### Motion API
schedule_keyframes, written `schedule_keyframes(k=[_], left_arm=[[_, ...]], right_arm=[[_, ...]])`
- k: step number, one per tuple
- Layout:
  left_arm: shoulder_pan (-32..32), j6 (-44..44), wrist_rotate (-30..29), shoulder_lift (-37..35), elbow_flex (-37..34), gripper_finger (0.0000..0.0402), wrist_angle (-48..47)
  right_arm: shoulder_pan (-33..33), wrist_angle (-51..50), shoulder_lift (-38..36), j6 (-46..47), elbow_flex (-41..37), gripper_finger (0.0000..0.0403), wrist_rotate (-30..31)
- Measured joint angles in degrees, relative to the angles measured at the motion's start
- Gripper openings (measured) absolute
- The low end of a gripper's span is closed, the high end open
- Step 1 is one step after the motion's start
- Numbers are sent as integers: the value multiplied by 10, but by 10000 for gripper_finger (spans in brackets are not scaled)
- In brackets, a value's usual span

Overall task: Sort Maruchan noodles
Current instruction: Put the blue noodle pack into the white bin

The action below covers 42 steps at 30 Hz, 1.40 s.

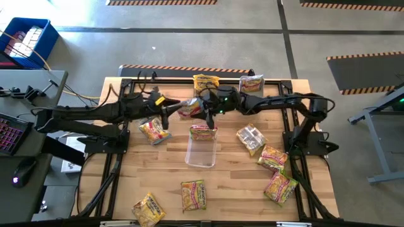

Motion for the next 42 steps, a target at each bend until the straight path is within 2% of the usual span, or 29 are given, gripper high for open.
schedule_keyframes(k=[4, 8, 11, 15, 19, 25, 32, 37, 42], left_arm=[[2, 3, 58, -38, -78, 109, 93], [13, -39, 126, -49, -161, 104, 236], [24, -75, 120, -48, -188, 100, 272], [40, -86, 110, -41, -188, 105, 271], [45, -92, 112, -32, -174, 126, 275], [45, -92, 172, -5, -156, 176, 277], [44, -87, 179, 62, -135, 214, 325], [45, -38, 199, 95, -111, 213, 338], [45, -26, 212, 102, -102, 186, 337]], right_arm=[[-13, -60, -42, -63, 0, 149, 4], [-19, -77, -70, -119, 0, 147, -15], [-19, -76, -69, -139, 0, 147, -65], [-16, -67, -69, -154, 0, 147, -78], [-10, -46, -68, -155, 0, 147, -76], [-7, -37, -68, -160, 0, 147, -83], [-4, -30, -68, -160, 0, 147, -102], [-4, -30, -68, -160, 0, 147, -102], [-4, -30, -68, -159, 0, 151, -100]])
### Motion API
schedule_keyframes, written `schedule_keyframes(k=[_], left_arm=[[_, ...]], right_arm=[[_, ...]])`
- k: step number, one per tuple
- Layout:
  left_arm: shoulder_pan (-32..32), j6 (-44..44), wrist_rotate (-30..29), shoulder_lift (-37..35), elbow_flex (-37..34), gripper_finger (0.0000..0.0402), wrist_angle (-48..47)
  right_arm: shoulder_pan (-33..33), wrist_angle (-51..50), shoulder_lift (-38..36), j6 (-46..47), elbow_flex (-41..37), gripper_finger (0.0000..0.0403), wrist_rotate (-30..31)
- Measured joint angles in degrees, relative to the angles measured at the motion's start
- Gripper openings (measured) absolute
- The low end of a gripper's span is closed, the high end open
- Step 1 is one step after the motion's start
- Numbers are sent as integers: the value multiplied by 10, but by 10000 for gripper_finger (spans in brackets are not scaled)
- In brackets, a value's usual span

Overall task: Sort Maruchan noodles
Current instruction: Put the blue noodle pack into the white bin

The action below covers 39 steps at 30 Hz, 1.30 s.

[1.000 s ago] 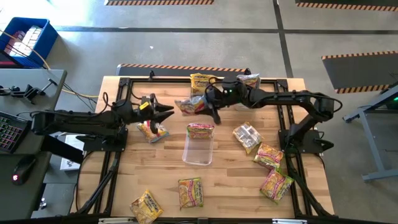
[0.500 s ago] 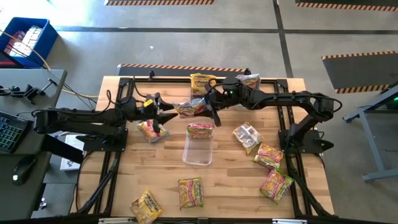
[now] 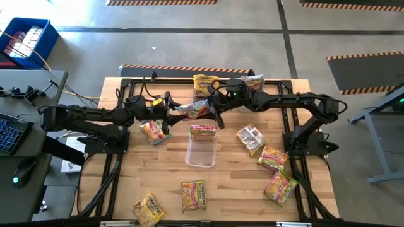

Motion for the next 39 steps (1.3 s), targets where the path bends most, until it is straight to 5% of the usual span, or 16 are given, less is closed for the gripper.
schedule_keyframes(k=[9, 13, 18, 23, 39], left_arm=[[4, 36, -2, 0, 0, 71, -1], [24, 40, 1, 0, 1, 26, -5], [64, 40, 8, 0, 1, 7, -57], [94, 36, 7, 4, 1, 5, -85], [80, 110, 6, 146, 156, 6, -222]], right_arm=[[0, -5, -1, 10, 0, 207, 59], [1, -50, -30, -1, 0, 247, 162], [0, -139, -100, -37, 0, 290, 271], [-1, -184, -145, -40, 16, 303, 282], [-4, -642, 85, -75, 396, 303, 238]])
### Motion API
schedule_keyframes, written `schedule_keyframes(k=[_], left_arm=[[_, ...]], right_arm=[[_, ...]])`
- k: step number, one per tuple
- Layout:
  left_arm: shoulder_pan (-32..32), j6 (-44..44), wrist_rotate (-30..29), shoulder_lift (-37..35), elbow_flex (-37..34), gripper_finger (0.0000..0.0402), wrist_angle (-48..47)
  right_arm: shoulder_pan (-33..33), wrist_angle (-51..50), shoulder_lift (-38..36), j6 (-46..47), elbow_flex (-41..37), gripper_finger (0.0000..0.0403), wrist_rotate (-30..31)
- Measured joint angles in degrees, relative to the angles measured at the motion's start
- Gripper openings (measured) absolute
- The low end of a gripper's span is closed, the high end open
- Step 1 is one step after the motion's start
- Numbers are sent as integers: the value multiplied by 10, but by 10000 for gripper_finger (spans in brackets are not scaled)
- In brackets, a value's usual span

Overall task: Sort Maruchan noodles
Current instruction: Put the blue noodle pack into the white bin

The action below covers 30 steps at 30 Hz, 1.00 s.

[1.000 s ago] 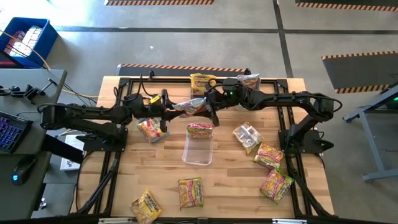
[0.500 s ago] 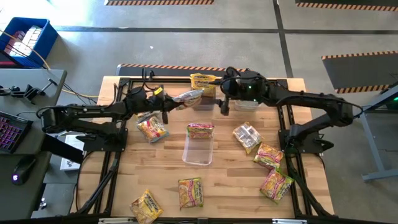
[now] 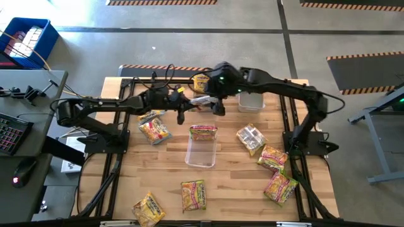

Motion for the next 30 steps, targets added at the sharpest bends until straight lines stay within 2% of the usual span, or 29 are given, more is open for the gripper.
schedule_keyframes(k=[5, 13, 16, 21, 26, 30], left_arm=[[1, 6, 0, 4, 10, 7, 4], [2, 6, 20, 4, 13, 7, 3], [2, 10, 24, 4, 13, 6, 3], [2, 7, 23, 4, 13, 9, 3], [2, 6, 11, 4, 13, 44, 2], [7, 18, 10, -5, 13, 82, -15]], right_arm=[[-1, -103, 64, -1, 74, 303, 0], [-1, -117, 102, 0, 86, 289, 6], [-1, -116, 102, 0, 86, 257, 6], [-1, -115, 102, 1, 86, 178, 6], [-1, -117, 102, -5, 86, 106, 7], [-1, -131, 88, -27, 85, 71, 20]])
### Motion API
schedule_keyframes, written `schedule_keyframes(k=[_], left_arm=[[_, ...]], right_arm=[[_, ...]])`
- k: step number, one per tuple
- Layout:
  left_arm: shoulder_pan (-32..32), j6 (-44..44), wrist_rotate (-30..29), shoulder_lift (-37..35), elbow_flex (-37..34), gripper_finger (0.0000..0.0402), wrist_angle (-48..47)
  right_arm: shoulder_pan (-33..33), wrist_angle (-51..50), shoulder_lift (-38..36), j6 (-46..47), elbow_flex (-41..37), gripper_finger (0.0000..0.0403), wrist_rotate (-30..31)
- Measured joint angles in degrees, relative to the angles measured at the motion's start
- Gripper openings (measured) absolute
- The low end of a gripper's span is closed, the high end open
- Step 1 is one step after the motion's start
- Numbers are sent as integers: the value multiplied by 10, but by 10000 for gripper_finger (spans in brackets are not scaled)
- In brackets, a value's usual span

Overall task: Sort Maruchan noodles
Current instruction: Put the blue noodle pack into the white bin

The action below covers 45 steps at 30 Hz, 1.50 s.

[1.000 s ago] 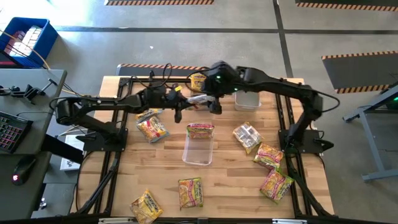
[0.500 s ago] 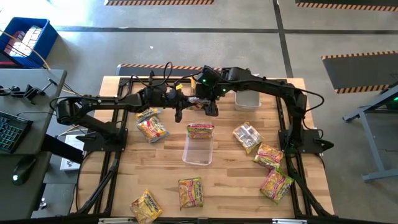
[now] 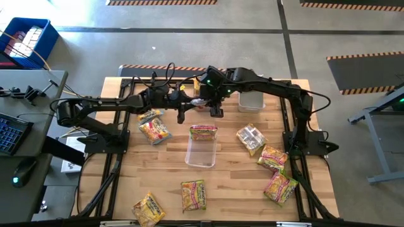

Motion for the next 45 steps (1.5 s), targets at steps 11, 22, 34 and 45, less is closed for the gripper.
schedule_keyframes(k=[11, 22, 34, 45], left_arm=[[10, -52, 5, -24, -81, 95, 136], [18, -78, 4, -21, -157, 67, 249], [18, -78, 3, -21, -164, 60, 254], [18, -89, 1, -21, -163, 58, 261]], right_arm=[[-58, -120, -85, -23, 0, 37, 74], [-219, -147, -107, -75, -120, 36, 77], [-322, 58, -183, -141, -382, 35, 61], [-350, 156, -177, -189, -437, 35, 7]])
